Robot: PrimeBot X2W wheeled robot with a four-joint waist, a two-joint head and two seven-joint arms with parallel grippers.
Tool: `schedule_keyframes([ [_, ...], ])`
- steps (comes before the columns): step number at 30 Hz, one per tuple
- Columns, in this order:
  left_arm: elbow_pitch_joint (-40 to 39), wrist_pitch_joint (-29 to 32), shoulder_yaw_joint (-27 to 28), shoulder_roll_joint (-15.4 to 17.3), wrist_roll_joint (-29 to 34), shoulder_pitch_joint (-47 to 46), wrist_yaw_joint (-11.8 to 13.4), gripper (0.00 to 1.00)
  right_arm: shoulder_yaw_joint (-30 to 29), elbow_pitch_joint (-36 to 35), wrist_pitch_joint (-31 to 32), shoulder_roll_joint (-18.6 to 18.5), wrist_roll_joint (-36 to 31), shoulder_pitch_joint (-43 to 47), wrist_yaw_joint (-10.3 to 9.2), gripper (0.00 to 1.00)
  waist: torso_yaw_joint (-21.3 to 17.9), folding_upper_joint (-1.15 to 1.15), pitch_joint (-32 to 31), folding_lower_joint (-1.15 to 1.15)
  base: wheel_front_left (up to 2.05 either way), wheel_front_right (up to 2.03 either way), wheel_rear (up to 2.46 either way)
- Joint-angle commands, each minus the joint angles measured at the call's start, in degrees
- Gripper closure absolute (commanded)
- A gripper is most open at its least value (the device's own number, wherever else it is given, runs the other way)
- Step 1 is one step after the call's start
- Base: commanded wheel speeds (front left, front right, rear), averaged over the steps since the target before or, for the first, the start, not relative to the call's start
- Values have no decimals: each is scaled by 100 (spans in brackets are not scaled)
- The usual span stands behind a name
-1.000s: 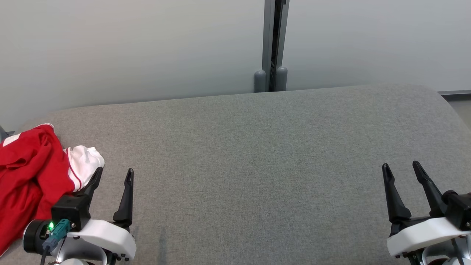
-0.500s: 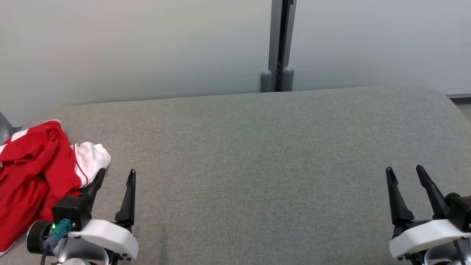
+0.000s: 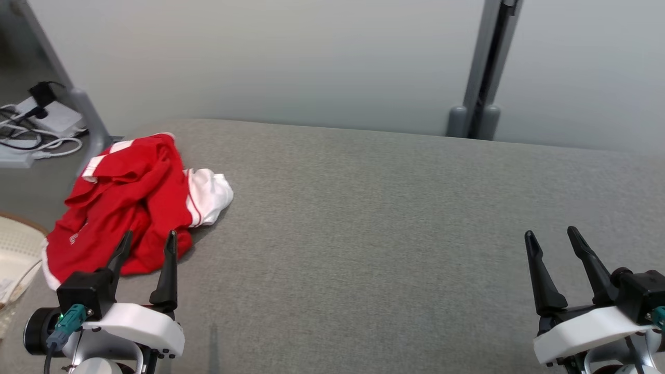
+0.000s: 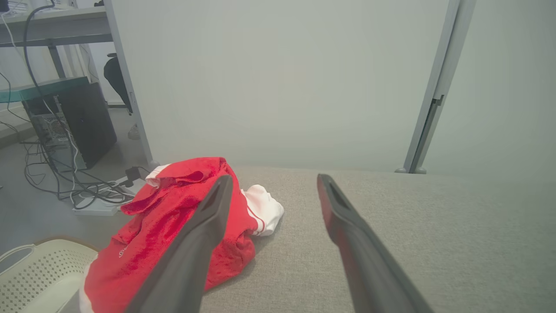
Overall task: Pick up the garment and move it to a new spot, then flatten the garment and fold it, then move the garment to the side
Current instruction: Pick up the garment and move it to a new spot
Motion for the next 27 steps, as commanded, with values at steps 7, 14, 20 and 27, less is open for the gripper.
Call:
schedule_keyframes([
  [7, -4, -69, 94, 48, -86, -94, 82, 0, 128, -103, 68, 14, 70, 29, 8, 0, 993, 0, -21, 0, 0, 0, 0],
  [14, -62, -110, 126, 50, -143, -11, 139, 0, 229, -108, 77, 23, 95, 14, 7, 0, 1473, 0, -32, 0, 0, 0, 0],
  [20, -98, -112, 130, 60, -161, 25, 168, 0, 224, -87, 67, 29, 108, 2, 5, 0, 1647, 0, -30, 0, 0, 0, 0],
  [27, -118, -142, 117, 83, -170, 32, 197, 0, 236, -51, 51, 32, 134, 0, 5, 0, 1688, 0, -38, 0, 0, 0, 0],
])
